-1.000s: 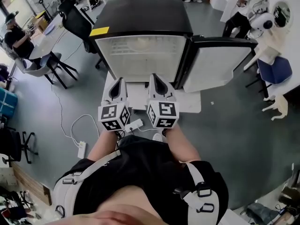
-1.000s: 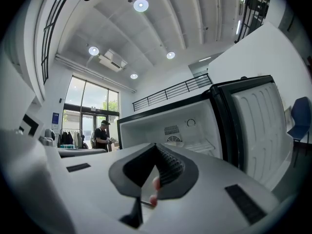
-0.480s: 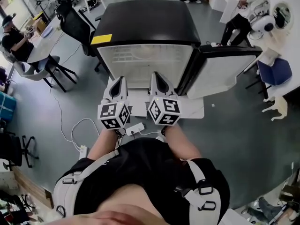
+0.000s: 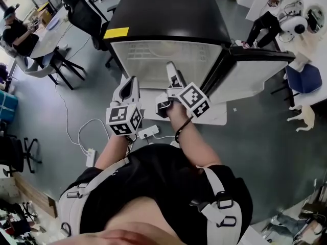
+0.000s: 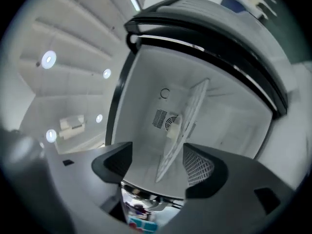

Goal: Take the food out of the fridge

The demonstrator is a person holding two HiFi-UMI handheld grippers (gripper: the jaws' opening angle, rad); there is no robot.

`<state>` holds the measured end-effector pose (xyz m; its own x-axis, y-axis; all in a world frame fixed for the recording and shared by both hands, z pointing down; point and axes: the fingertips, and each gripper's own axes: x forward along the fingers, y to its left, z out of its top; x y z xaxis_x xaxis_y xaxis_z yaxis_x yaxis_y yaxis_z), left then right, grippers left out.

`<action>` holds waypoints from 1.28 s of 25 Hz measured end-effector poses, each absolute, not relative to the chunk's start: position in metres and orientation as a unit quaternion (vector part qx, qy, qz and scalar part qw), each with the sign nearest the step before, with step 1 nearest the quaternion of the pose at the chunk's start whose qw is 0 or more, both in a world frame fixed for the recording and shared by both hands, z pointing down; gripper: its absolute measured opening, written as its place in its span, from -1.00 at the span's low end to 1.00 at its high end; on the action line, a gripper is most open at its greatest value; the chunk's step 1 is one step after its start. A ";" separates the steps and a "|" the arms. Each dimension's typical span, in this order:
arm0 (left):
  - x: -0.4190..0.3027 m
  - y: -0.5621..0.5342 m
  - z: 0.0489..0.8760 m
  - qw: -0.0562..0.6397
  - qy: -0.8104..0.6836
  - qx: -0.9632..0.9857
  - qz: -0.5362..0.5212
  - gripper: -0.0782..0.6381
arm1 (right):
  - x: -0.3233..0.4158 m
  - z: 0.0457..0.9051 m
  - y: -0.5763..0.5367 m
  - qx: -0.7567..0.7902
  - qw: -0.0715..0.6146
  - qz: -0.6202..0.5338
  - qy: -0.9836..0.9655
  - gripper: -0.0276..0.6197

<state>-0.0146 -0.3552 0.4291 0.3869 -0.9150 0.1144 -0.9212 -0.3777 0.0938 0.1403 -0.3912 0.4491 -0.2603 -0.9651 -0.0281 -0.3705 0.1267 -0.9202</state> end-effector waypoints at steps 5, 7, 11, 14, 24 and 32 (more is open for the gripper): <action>-0.025 -0.355 0.436 0.077 -0.560 0.824 0.031 -0.79 | 0.127 0.463 -0.417 -0.450 0.400 -0.519 0.606 0.04; -0.030 -0.354 0.437 0.078 -0.564 0.821 0.032 -0.79 | 0.122 0.463 -0.427 -0.453 0.397 -0.522 0.604 0.06; -0.041 -0.354 0.439 0.080 -0.572 0.815 0.034 -0.79 | 0.117 0.475 -0.449 -0.461 0.395 -0.543 0.580 0.08; -0.051 -0.354 0.442 0.080 -0.578 0.811 0.038 -0.79 | 0.118 0.490 -0.462 -0.473 0.396 -0.553 0.560 0.08; -0.076 -0.353 0.443 0.079 -0.598 0.797 0.041 -0.79 | 0.121 0.517 -0.494 -0.511 0.371 -0.558 0.538 0.08; -0.092 -0.360 0.444 0.082 -0.606 0.790 0.043 -0.79 | 0.107 0.512 -0.479 -0.489 0.343 -0.562 0.572 -0.55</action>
<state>-0.0918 -0.3604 0.4439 0.2619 -0.9507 0.1663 -0.9646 -0.2522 0.0770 0.1071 -0.4788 0.5125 -0.2864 -0.9453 0.1564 -0.1738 -0.1093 -0.9787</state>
